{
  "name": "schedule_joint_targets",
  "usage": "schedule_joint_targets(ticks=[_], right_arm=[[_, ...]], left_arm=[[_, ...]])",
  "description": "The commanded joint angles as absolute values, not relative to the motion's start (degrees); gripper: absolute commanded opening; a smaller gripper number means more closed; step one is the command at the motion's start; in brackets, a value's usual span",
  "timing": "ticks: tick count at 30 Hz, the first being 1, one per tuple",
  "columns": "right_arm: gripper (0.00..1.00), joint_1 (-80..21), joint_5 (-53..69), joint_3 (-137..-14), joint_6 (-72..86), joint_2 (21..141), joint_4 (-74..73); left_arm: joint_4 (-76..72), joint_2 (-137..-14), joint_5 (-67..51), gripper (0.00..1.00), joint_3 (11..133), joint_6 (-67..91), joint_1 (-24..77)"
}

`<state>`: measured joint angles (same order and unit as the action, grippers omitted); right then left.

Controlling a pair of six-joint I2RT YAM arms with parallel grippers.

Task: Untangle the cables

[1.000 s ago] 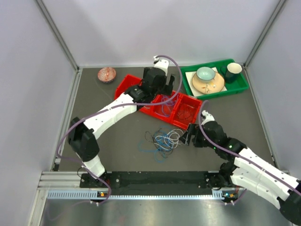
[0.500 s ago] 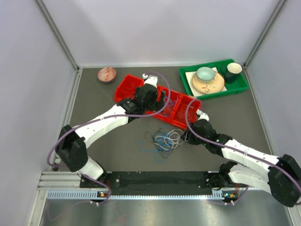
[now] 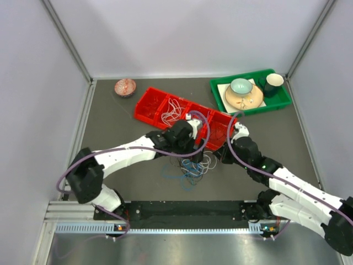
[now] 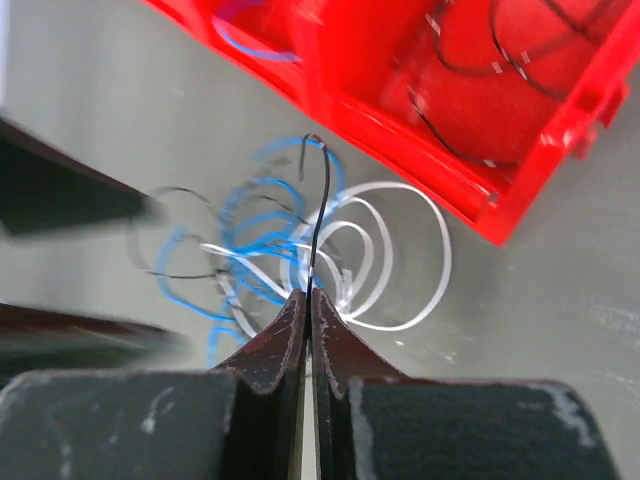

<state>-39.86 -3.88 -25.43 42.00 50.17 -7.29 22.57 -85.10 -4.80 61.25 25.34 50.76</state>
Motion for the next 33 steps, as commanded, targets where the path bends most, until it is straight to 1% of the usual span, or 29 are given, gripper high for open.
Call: schedule_joint_targets(ticks=[1, 3, 5, 6, 8, 9, 10, 11, 12, 13, 14, 18, 23, 28, 33], right_arm=[[0.0, -39.81, -4.66, -30.32, 40.87, 45.98, -11.41], [0.0, -39.73, -4.66, -31.55, 40.69, 45.09, -12.56], [0.0, -39.73, -5.1, -32.69, 40.52, 43.69, -14.32], [0.0, -39.81, -5.27, -33.13, 40.52, 43.07, -15.02], [0.0, -39.73, -6.06, -34.7, 40.17, 40.97, -17.56], [0.0, -39.73, -6.24, -35.33, 40.08, 40.26, -18.36], [0.0, -39.81, -6.76, -35.94, 39.9, 38.51, -19.33], [0.0, -39.73, -7.12, -37.43, 39.38, 37.63, -21.6], [0.0, -39.73, -7.64, -38.31, 39.11, 36.83, -22.75], [0.0, -39.73, -8.78, -39.28, 38.76, 35.87, -24.24], [0.0, -39.73, -9.57, -41.72, 37.8, 34.21, -25.65], [0.0, -39.73, -15.11, -49.9, 34.72, 31.04, -34.42], [0.0, -39.73, -22.05, -61.93, 30.07, 30.59, -39.9], [0.0, -39.73, -25.74, -68.28, 27.95, 30.85, -41.57], [0.0, -39.73, -31.28, -72.07, 25.84, 30.15, -42.19]], left_arm=[[19.16, -91.04, -3.62, 0.96, 61.79, 26.63, 53.17], [17.15, -94.37, -3.95, 0.96, 61.79, 26.98, 53.35], [16.09, -96.49, -4.04, 0.93, 61.61, 27.07, 53.7], [16.43, -98.42, -4.13, 0.88, 61.96, 26.9, 53.7], [17.4, -99.58, -2.3, 0.81, 62.05, 27.51, 53.79], [17.66, -99.58, -1.07, 0.64, 61.44, 27.94, 53.79], [17.93, -99.15, -0.53, 0.54, 61.17, 28.91, 53.7], [18.36, -98.62, 3.82, 0.39, 61.0, 29.44, 53.7], [19.59, -97.22, 5.08, 0.17, 61.0, 29.79, 53.7], [20.64, -96.42, 6.66, 0.05, 61.17, 30.49, 53.61], [21.7, -95.55, 9.29, 0.0, 61.35, 30.85, 53.61], [25.48, -88.79, 13.53, 0.0, 60.47, 30.67, 52.74], [28.82, -82.1, 12.66, 0.0, 57.75, 29.97, 49.14], [32.34, -75.95, 10.46, 0.0, 53.88, 29.88, 46.32], [34.54, -70.76, 11.77, 0.0, 49.76, 30.93, 43.34]])
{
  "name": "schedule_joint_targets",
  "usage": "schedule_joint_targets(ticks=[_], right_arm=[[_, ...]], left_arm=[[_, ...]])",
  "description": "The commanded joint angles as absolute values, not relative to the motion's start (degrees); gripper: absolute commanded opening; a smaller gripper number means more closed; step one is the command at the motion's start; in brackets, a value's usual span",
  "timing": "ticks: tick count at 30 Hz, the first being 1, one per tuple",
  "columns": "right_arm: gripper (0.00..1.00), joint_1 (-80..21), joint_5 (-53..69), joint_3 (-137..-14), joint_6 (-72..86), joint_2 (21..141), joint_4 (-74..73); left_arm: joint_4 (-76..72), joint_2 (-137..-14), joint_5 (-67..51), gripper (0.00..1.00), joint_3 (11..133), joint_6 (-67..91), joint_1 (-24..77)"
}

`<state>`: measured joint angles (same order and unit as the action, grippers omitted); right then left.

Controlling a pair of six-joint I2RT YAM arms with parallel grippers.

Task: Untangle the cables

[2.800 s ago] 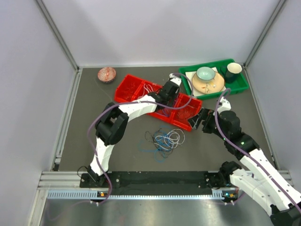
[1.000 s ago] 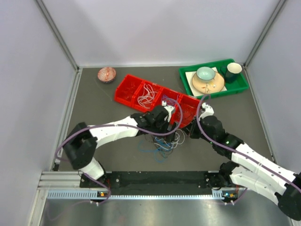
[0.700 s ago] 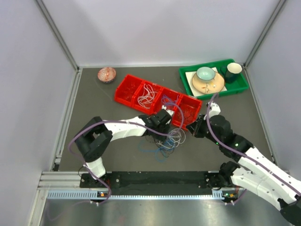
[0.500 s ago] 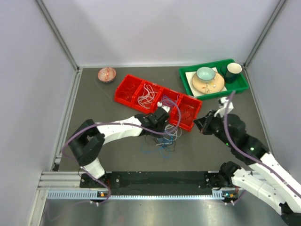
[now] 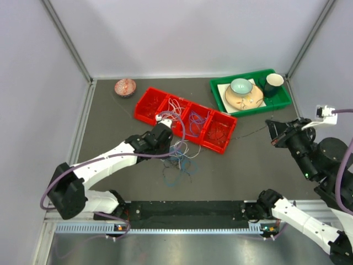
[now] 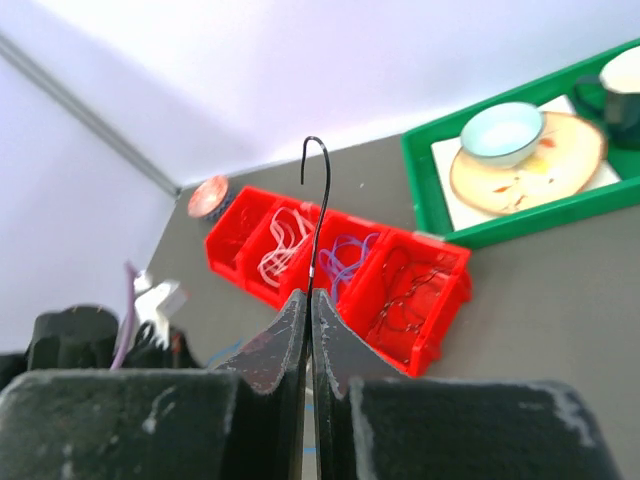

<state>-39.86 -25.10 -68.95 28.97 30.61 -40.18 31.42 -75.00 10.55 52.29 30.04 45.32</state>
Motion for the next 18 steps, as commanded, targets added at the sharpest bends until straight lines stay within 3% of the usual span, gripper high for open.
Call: schedule_joint_targets(ticks=[1, 10, 18], right_arm=[[0.0, -39.73, -32.86, -72.68, 25.58, 30.06, -42.27], [0.0, -39.73, -36.03, -70.32, 25.75, 27.69, -42.28], [0.0, -39.64, -35.51, -67.42, 27.59, 28.3, -42.28]], left_arm=[[34.63, -70.4, 11.86, 0.0, 49.31, 31.55, 41.85], [37.18, -68.11, 12.48, 0.0, 46.06, 34.98, 36.3], [37.79, -67.68, 13.0, 0.51, 45.35, 35.07, 36.21]])
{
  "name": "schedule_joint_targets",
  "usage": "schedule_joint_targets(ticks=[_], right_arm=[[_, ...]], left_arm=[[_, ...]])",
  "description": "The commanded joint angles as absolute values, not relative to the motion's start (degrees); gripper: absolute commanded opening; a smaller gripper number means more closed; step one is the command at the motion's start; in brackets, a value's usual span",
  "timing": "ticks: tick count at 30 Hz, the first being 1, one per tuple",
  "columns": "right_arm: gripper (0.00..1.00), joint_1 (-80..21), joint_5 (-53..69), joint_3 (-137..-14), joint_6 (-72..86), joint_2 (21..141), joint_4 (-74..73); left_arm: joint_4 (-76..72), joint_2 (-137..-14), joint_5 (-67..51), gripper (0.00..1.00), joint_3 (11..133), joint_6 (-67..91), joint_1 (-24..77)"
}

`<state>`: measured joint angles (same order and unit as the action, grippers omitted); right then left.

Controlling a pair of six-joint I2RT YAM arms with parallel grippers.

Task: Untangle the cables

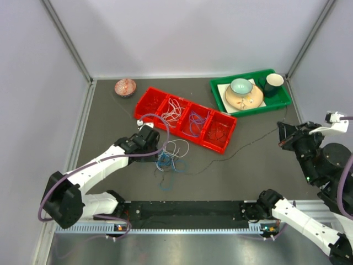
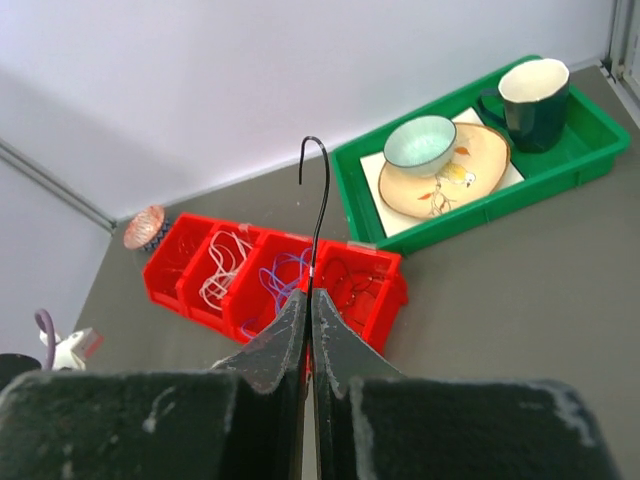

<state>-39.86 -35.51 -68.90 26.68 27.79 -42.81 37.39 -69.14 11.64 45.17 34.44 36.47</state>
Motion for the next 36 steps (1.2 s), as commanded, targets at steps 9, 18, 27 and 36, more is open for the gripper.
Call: schedule_joint_targets(ticks=[9, 18, 27, 36], right_arm=[[0.0, -39.73, -37.09, -66.27, 26.37, 29.62, -42.36], [0.0, -39.73, -31.2, -59.68, 30.58, 30.24, -42.45], [0.0, -39.73, -28.48, -58.8, 32.17, 29.62, -42.8], [0.0, -39.73, -28.12, -58.62, 32.7, 29.79, -43.15]], left_arm=[[38.41, -67.41, 12.68, 0.62, 52.11, 29.64, 36.12], [37.53, -67.42, 7.38, 0.65, 54.67, 28.92, 46.99], [32.34, -66.0, 4.04, 0.82, 50.28, 23.21, 60.02], [26.64, -71.1, 10.82, 0.86, 48.08, 11.96, 69.17]])
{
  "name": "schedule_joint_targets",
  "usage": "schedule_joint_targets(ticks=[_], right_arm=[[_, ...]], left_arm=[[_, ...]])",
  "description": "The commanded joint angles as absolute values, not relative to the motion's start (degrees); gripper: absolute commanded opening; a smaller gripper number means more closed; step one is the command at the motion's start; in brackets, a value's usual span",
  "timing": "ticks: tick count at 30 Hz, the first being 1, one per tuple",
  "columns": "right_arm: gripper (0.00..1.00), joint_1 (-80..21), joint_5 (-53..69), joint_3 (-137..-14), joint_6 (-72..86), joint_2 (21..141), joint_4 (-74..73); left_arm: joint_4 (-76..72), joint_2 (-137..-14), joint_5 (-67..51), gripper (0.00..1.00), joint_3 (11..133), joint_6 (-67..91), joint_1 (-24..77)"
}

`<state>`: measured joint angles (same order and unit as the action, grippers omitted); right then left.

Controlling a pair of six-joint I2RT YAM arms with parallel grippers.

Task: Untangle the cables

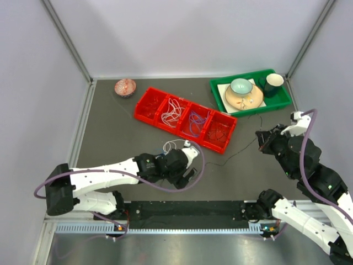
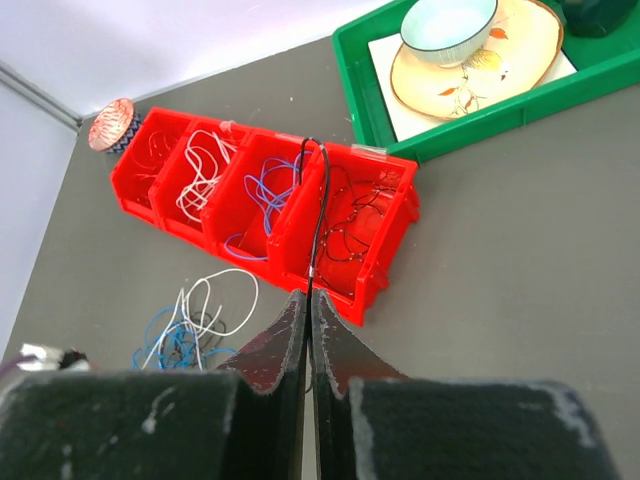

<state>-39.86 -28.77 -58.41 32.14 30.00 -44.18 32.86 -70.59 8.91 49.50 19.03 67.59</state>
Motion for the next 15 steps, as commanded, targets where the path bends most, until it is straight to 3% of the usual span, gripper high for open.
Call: schedule_joint_targets(ticks=[1, 15], right_arm=[[0.0, -39.64, -28.21, -58.45, 33.13, 29.71, -43.07], [0.0, -39.73, -31.55, -56.6, 34.27, 27.77, -42.8]], left_arm=[[24.19, -71.28, 10.38, 0.86, 47.03, 10.82, 69.43], [16.09, -77.25, 12.82, 0.84, 42.72, 4.57, 70.93]])
